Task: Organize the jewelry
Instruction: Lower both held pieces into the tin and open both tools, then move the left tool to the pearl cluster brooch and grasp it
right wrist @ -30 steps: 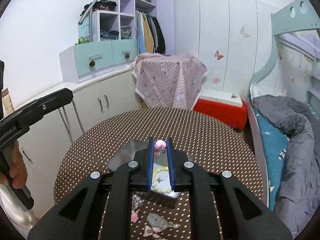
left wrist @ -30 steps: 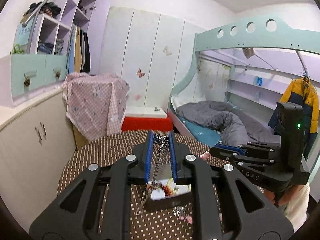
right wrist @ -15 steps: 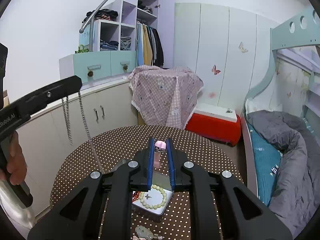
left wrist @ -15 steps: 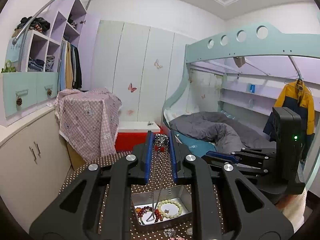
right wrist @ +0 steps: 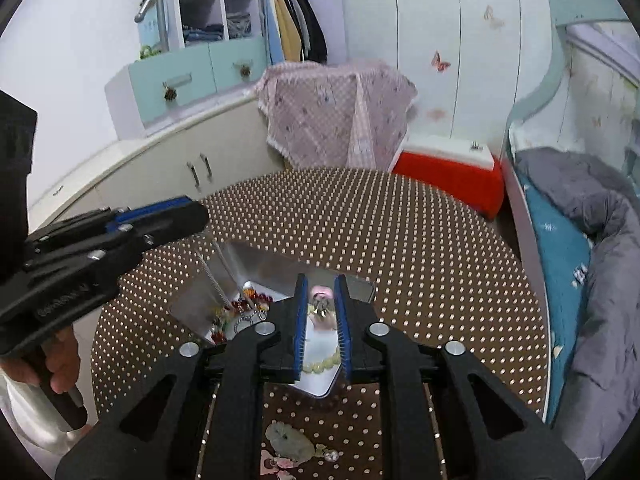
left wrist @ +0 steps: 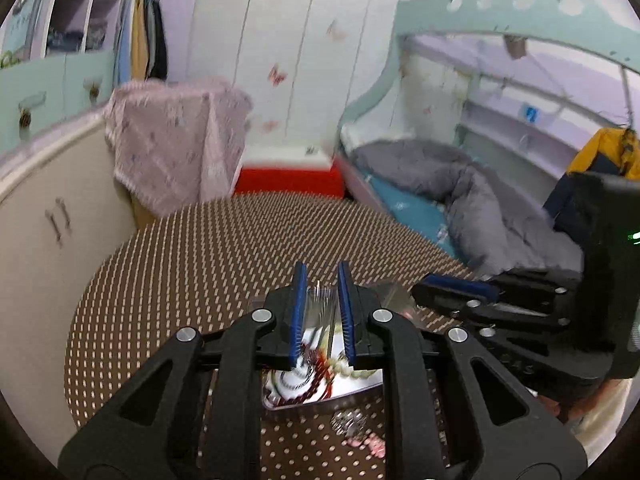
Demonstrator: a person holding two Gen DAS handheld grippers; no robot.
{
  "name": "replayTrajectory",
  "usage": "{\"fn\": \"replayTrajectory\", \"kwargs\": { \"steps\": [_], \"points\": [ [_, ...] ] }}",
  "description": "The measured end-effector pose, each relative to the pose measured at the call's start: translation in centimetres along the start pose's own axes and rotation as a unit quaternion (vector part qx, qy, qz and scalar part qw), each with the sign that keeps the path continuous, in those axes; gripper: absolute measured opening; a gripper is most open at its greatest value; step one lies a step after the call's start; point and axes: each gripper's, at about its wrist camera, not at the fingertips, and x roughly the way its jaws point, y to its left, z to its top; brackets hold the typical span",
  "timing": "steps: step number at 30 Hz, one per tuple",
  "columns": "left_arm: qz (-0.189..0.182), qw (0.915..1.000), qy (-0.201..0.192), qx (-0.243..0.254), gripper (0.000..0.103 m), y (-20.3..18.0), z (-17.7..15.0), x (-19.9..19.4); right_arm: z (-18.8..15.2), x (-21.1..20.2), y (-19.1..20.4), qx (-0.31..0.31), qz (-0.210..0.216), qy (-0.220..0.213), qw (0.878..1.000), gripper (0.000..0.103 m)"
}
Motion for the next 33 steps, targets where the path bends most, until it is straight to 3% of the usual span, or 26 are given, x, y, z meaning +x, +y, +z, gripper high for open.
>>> {"fn": "replayTrajectory", "kwargs": {
  "steps": [1, 2, 3, 7, 28, 33],
  "points": [
    [0.005, 0.9999, 0.014, -0.005, 0.042, 0.3, -0.2, 0.5, 0.0, 0.0, -0.2, 0.005, -0.001, 0.0, 1.0, 0.037],
    [0.008, 0.9998, 0.017, -0.011, 0.075, 0.5, -0.3, 0.6, 0.1, 0.0, -0.3, 0.008, -0.002, -0.002, 1.0, 0.053],
    [0.015, 0.9996, 0.011, -0.021, 0.079, 0.8, -0.3, 0.5, 0.3, -0.3, -0.4, 0.011, -0.007, -0.007, 1.0, 0.056],
    [0.022, 0.9988, 0.003, -0.043, 0.079, 1.8, -0.3, 0.1, 0.5, -1.2, -0.9, 0.012, -0.024, -0.018, 0.999, 0.061],
    [0.029, 0.999, 0.008, -0.034, 0.079, 1.2, -1.5, -0.5, -0.5, -2.0, -0.9, 0.01, -0.042, -0.016, 0.999, 0.071],
    [0.032, 0.9989, 0.004, -0.033, 0.079, 0.8, -2.3, -1.3, -1.4, -2.5, -0.7, 0.022, -0.047, -0.013, 0.999, 0.08]
  ]
}}
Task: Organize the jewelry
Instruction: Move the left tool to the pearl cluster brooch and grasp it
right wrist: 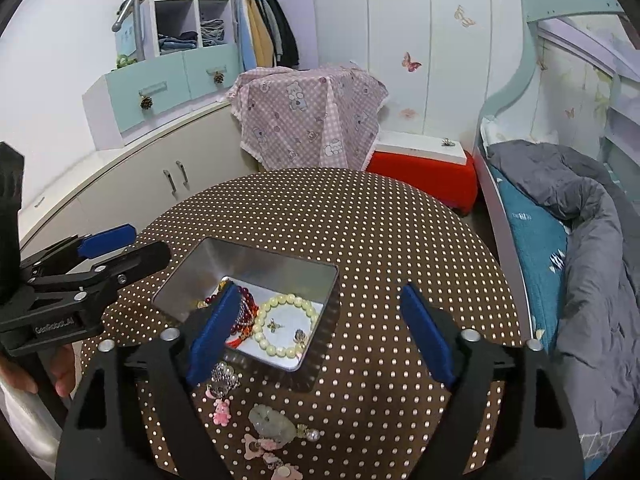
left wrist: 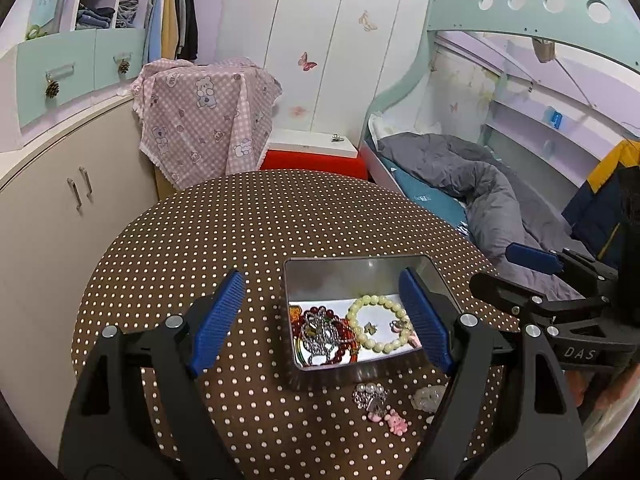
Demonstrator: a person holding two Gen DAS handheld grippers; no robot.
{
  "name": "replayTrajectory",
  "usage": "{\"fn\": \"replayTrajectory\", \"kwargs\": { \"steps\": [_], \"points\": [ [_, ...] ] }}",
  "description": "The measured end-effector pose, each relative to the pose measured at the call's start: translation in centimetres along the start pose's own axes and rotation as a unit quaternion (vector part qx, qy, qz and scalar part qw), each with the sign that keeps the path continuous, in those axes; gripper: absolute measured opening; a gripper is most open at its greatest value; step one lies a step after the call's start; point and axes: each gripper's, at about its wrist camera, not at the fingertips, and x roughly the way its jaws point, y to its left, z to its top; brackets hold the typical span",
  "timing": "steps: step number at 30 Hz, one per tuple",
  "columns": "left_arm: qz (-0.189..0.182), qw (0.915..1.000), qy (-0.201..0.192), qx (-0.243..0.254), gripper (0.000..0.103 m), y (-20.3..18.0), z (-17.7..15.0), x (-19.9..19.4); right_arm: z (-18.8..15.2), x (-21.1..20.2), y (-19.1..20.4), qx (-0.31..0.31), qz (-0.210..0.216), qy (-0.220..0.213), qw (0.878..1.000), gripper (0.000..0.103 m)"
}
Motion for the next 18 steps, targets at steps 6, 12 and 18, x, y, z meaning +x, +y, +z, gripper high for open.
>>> {"fn": "replayTrajectory", "kwargs": {
  "steps": [6, 12, 18],
  "points": [
    [-0.006, 0.9999, 0.009, -0.002, 0.079, -0.4, -1.7, -1.1, -1.5, -0.8, 0.0, 0.007, -0.004, 0.007, 1.0, 0.084],
    [-0.019, 0.9993, 0.033, 0.003, 0.079, -1.2, -3.6, -1.4, -3.4, -1.2, 0.0, 0.023, -0.003, 0.021, 1.0, 0.085],
    [-0.042, 0.9973, 0.059, 0.01, 0.078, -1.9, -5.9, -0.8, -5.2, -0.7, 0.4, 0.034, 0.0, 0.046, 0.998, 0.085]
  ]
}}
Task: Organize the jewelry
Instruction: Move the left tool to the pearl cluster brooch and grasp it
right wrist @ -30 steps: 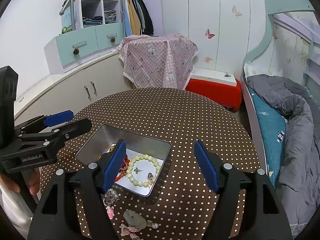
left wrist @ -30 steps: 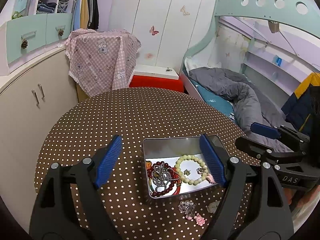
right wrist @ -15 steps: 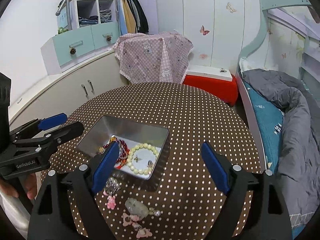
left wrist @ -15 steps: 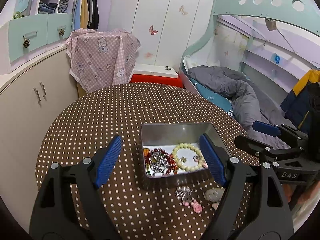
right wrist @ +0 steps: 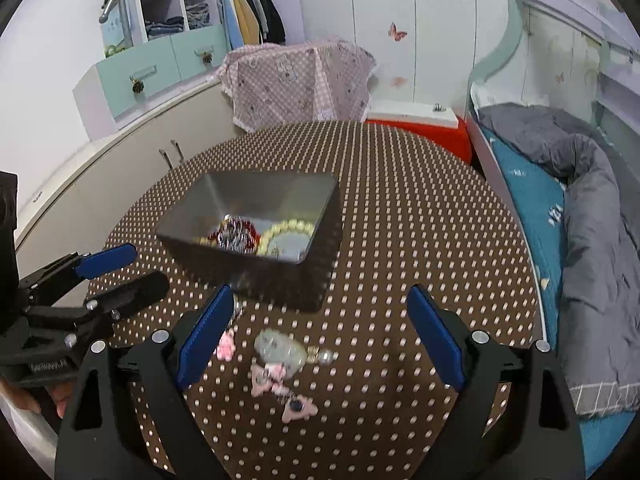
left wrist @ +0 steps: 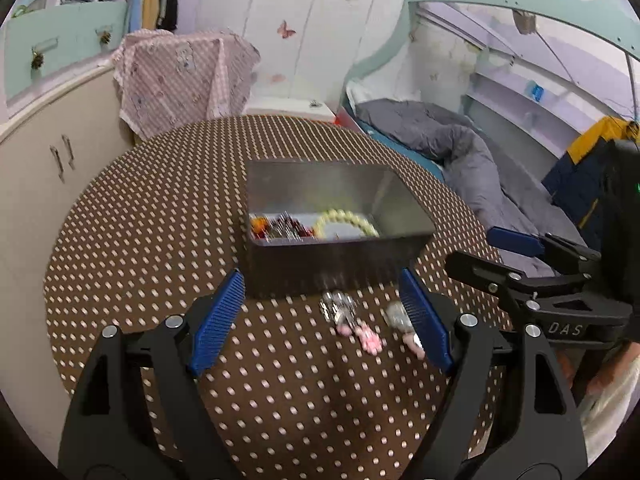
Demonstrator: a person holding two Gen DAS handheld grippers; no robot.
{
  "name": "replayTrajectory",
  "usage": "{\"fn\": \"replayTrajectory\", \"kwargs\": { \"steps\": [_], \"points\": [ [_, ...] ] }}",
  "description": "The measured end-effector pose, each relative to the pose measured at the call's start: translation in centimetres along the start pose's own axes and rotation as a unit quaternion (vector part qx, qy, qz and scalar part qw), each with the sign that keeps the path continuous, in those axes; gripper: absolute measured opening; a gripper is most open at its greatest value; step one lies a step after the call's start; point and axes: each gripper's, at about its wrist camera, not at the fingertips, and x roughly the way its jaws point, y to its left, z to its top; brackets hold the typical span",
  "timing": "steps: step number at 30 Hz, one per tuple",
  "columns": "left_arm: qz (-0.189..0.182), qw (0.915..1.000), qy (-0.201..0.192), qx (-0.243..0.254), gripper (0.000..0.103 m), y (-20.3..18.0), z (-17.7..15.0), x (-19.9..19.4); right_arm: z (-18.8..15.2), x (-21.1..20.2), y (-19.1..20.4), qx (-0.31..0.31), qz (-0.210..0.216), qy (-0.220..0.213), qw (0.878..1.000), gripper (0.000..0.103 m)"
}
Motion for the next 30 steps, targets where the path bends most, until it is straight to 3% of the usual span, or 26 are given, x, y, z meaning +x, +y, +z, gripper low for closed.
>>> {"fn": "replayTrajectory", "kwargs": {
  "steps": [4, 9, 11, 16, 21, 26, 30],
  "points": [
    [-0.018, 0.9997, 0.011, 0.009, 0.073, -0.5, -1.4, 0.8, -1.1, 0.6, 0.2, 0.004, 0.002, 0.016, 1.0, 0.085],
    [-0.037, 0.9987, 0.026, 0.021, 0.041, -1.0, -2.2, 1.9, -1.6, 0.9, 0.2, 0.007, -0.003, 0.025, 1.0, 0.085],
    [-0.044, 0.9981, 0.036, 0.024, 0.036, -1.1, -2.5, 2.5, -1.8, 0.8, 0.1, 0.011, -0.004, 0.025, 1.0, 0.085],
    [-0.045, 0.9975, 0.047, 0.026, 0.034, -1.3, -3.0, 3.3, -1.8, 0.9, -0.5, 0.015, -0.011, 0.028, 0.999, 0.085],
    [-0.04, 0.997, 0.064, 0.021, 0.023, -0.7, -3.2, 4.2, -1.7, 1.1, -0.8, 0.018, -0.014, 0.031, 0.999, 0.085],
    [-0.057, 0.9961, 0.063, 0.023, 0.011, -0.6, -3.0, 4.4, -1.5, 1.2, -0.8, 0.017, -0.016, 0.031, 0.999, 0.085],
    [-0.054, 0.9963, 0.057, 0.035, 0.009, -0.9, -3.1, 4.4, -1.4, 1.2, -0.5, 0.012, -0.016, 0.029, 0.999, 0.085]
  ]
}}
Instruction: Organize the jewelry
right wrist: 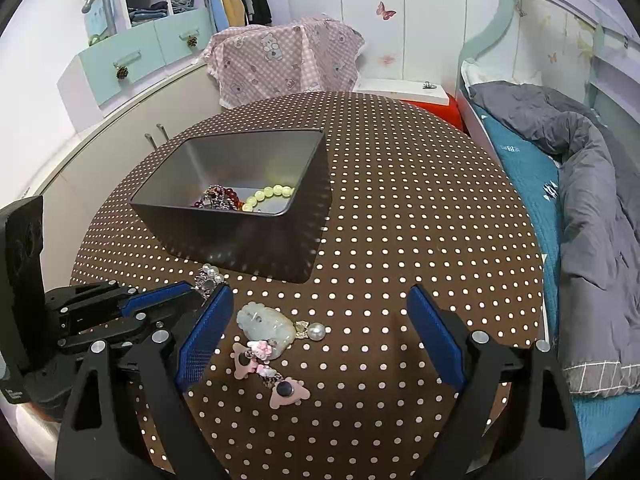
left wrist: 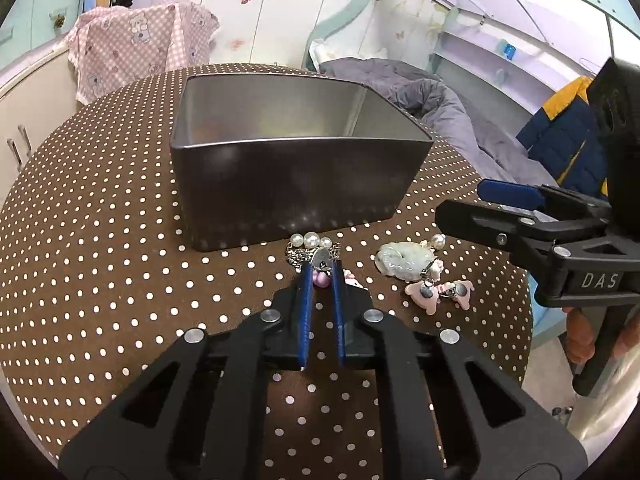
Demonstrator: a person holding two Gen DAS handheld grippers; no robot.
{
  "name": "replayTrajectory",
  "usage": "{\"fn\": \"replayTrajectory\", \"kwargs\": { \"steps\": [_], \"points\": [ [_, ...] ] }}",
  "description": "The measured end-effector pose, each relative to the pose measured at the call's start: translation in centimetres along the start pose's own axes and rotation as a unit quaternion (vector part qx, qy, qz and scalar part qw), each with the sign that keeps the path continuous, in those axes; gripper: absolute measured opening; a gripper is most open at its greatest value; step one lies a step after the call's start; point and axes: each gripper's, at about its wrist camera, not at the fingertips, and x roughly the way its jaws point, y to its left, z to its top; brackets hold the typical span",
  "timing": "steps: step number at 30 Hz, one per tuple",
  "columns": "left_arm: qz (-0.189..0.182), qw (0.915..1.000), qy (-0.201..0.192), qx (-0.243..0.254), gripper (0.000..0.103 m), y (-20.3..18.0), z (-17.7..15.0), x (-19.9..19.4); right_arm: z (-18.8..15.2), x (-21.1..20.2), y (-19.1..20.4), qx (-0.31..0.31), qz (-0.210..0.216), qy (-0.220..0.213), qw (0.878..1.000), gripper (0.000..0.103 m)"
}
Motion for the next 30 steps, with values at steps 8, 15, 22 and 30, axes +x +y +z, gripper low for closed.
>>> {"fn": "replayTrajectory", "kwargs": {
  "steps": [8, 15, 22, 30],
  "points": [
    [0.003, 0.9994, -0.008, -0.035, 0.008, 1.9, -0.2, -1.0, 0.4, 0.0, 1.1, -0.016, 0.012, -0.003, 1.0, 0.085],
    [0.013, 0.9973, -0.026, -0.068, 0.008, 4.0, -0.6, -2.5, 0.8, 1.6, 3.8, -0.058, 0.049, 0.008, 0.997, 0.076],
    [0.025, 0.996, -0.041, -0.076, 0.008, 5.1, -0.5, -3.6, 1.4, 4.3, 6.1, -0.091, 0.052, 0.037, 0.994, 0.05],
    [0.023, 0.9957, -0.049, -0.075, 0.008, 5.5, -0.3, -3.9, 1.0, 5.7, 7.2, -0.108, 0.072, 0.051, 0.99, 0.007]
  ]
}}
